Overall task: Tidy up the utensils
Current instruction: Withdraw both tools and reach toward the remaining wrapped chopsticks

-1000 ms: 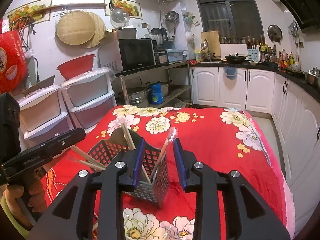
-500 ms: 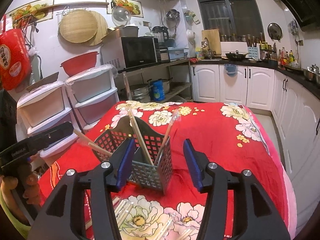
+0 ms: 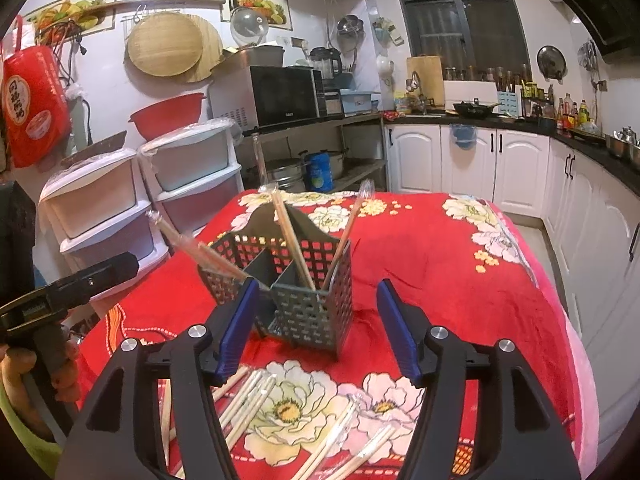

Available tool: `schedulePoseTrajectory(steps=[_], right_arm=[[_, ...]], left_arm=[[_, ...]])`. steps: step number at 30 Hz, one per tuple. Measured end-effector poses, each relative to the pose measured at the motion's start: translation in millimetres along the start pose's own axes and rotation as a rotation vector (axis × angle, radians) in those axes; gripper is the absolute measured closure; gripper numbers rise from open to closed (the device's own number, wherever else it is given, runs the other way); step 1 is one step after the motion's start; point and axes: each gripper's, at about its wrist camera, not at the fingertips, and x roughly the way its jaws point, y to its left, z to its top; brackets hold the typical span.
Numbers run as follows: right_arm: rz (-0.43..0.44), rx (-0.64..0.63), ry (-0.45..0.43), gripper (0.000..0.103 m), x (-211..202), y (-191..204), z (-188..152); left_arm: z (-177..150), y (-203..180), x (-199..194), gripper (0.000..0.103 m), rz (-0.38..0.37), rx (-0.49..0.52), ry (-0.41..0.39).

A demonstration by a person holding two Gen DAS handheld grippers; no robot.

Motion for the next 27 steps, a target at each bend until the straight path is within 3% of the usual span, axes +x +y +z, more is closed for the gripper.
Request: schedulePoseTrajectory(steps=[27], right_arm=[[0.07, -0.051, 0.156, 0.044, 29, 49, -45]], left_arm=[[-50, 61, -8, 0.012, 0.092, -0.107, 0.104]])
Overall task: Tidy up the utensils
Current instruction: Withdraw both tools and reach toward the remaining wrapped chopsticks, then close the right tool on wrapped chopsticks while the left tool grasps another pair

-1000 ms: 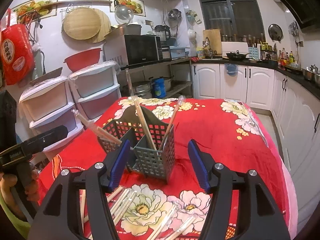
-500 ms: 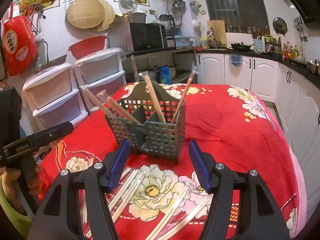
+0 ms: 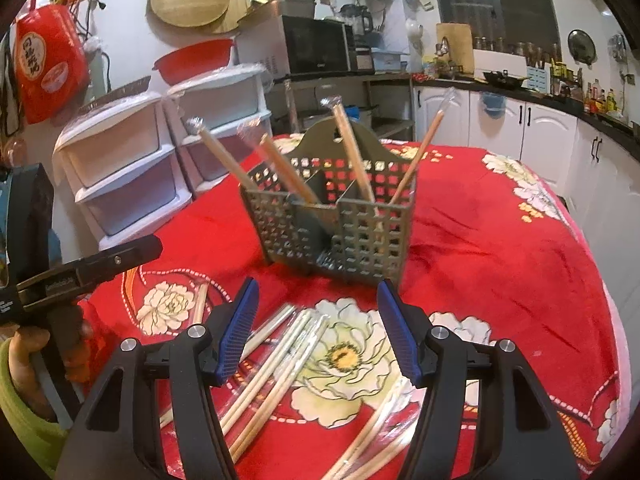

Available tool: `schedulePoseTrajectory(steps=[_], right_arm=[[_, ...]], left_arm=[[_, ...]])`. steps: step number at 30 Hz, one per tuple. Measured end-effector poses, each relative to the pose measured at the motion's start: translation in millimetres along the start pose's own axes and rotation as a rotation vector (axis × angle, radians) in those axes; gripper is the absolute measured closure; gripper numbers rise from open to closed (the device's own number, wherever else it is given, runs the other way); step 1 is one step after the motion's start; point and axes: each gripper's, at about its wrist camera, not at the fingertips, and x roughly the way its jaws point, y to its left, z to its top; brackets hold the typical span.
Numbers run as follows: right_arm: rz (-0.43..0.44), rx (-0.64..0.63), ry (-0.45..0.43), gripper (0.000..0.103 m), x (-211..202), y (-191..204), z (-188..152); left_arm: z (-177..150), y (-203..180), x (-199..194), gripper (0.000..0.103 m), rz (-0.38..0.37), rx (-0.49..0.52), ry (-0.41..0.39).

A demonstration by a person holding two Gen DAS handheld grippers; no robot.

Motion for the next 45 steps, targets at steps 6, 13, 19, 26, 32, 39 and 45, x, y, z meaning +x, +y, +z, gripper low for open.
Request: schedulePoseTrajectory(steps=[6, 13, 19, 26, 32, 39, 45], right_arm=[[0.008, -0.018, 0.046, 0.044, 14, 10, -7], [0.008, -0.029, 0.086, 0.044, 29, 18, -14], [-0.007, -0.029, 0.141, 0.044, 47, 22, -20], [-0.022, -0.012, 0.202, 0.056, 69, 16, -25], [-0.026, 0.023, 0.265, 0.067, 91, 5, -28], [-0.015, 0.081, 0.309, 0.073, 112, -4, -28], [-0.001, 0.122, 0.329, 0.074, 124, -12, -21]], left_arm=[[-8, 16, 4, 0.012, 0.018, -0.031, 0.034], [-20, 31, 15, 0.012, 0.018, -0.053, 0.095], [-30, 39, 29, 0.02, -0.01, -0.082, 0.153], [-39, 42, 50, 0.056, -0.089, -0.135, 0.235], [-39, 41, 58, 0.062, -0.076, -0.138, 0.264], [-31, 43, 68, 0.075, -0.022, -0.124, 0.284], [-22, 44, 78, 0.075, 0.008, -0.108, 0.311]])
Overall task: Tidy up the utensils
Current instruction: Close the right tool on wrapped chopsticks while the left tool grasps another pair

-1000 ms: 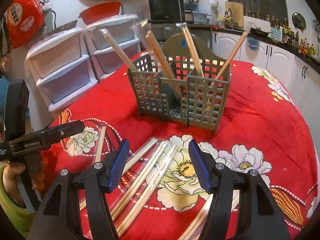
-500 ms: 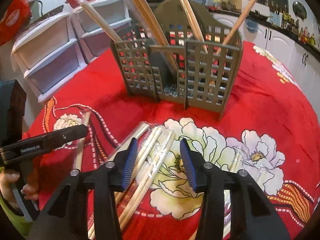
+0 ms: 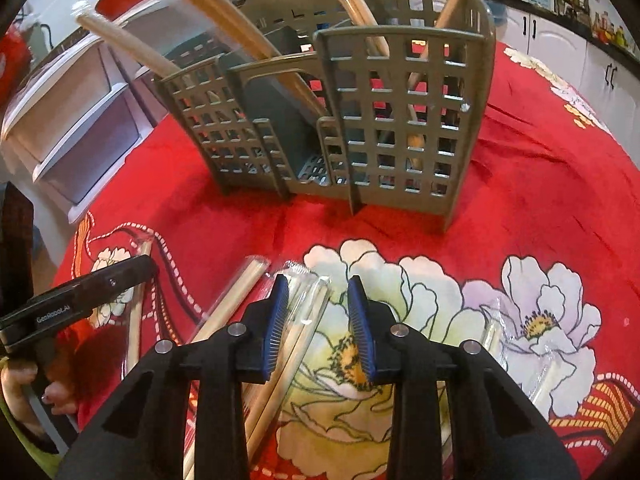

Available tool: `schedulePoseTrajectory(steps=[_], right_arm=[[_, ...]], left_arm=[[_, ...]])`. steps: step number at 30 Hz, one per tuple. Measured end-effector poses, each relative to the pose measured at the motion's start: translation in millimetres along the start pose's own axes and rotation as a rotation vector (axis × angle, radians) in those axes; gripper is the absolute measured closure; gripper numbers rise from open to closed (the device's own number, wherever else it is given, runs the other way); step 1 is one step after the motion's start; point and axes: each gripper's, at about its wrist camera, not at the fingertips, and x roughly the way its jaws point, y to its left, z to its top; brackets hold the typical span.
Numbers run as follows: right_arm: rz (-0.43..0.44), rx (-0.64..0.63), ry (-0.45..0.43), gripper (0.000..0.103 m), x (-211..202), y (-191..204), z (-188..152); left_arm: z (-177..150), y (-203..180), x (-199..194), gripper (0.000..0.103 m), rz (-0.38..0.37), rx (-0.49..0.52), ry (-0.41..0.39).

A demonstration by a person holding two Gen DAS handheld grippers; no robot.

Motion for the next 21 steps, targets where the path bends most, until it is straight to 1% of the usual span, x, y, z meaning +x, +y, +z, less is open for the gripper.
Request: schedulePoseTrajectory(steps=[2, 3, 5, 9, 14, 18, 19, 21], right_arm=[[0.008, 0.01, 0.006, 0.077, 2, -2, 3], [0.009, 0.012, 0.009, 0.08, 3, -3, 4], [0.004, 0.009, 0.018, 0.084, 4, -6, 5], [0.021, 0.013, 0.013, 0.088, 3, -9, 7], [0.048, 0.031, -0.012, 0.089, -4, -14, 8], [0.067, 0.025, -0.052, 0.089, -18, -15, 7], [0.068, 0.019, -0.065, 0.09, -23, -14, 8], [0.07, 0.009, -0.081, 0.09, -30, -12, 8]], left_arm=[[4, 0, 2, 0.075, 0.015, 0.008, 0.005], [5, -2, 4, 0.075, 0.025, 0.016, 0.006], [8, -4, 6, 0.075, 0.043, 0.032, 0.008], [12, -7, 11, 0.075, 0.065, 0.043, 0.01], [16, -14, 16, 0.078, 0.112, 0.079, 0.004], [20, -18, 20, 0.084, 0.156, 0.112, 0.005], [21, -19, 21, 0.089, 0.169, 0.118, 0.006], [24, -19, 23, 0.093, 0.188, 0.128, 0.006]])
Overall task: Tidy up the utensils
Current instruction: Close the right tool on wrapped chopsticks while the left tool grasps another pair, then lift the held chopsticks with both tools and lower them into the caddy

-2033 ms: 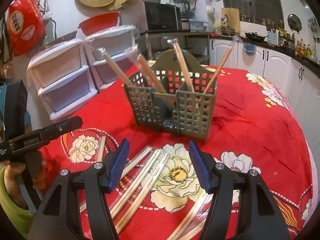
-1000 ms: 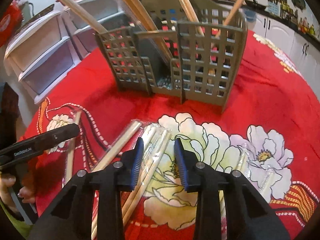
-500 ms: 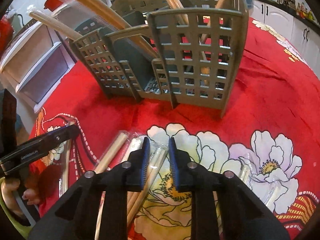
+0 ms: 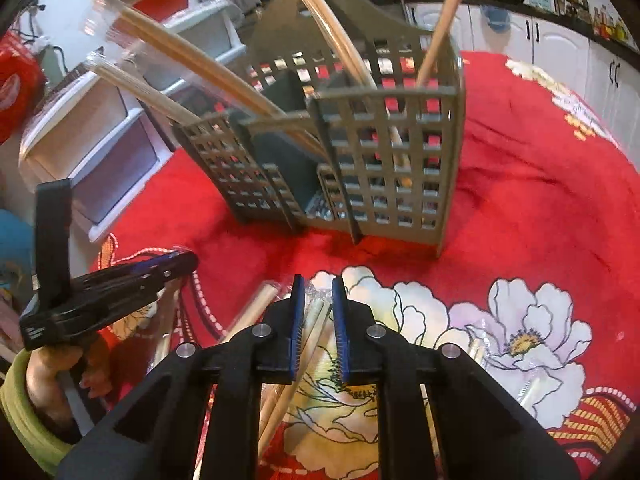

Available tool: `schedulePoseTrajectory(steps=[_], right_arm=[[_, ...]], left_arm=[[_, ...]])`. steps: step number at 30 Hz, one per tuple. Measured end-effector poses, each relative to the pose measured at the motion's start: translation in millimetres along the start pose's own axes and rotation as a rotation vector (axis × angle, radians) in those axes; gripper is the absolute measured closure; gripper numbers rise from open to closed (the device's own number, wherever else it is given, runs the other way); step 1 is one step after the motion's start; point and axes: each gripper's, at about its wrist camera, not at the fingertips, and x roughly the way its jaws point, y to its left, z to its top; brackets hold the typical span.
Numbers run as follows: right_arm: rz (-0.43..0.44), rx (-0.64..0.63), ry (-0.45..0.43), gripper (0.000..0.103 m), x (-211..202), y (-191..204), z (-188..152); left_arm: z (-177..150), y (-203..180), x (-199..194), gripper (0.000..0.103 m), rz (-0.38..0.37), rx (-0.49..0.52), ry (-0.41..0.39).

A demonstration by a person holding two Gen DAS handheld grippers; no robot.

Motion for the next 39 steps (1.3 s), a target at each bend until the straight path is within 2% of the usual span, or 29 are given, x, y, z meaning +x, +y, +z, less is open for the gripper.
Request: schedulePoseTrajectory(steps=[3, 10, 20, 28, 39], right_arm=[[0.004, -0.013, -0.029, 0.09, -13, 1, 1], [0.016, -0.028, -0.096, 0.091, -40, 5, 10], [0.04, -0.065, -0.206, 0.093, -87, 13, 18], [0.035, -0.114, -0.3, 0.094, -129, 28, 22], [0.014, -0.139, -0.414, 0.095, -169, 34, 37]], left_arm=[[3, 3, -1, 0.1, -0.009, -0.012, -0.004], [6, 2, -26, 0.101, -0.111, -0.055, -0.062], [24, -23, -112, 0.102, -0.245, -0.027, -0.267], [39, -38, -163, 0.102, -0.255, 0.015, -0.39], [52, -50, -191, 0.102, -0.303, 0.031, -0.453]])
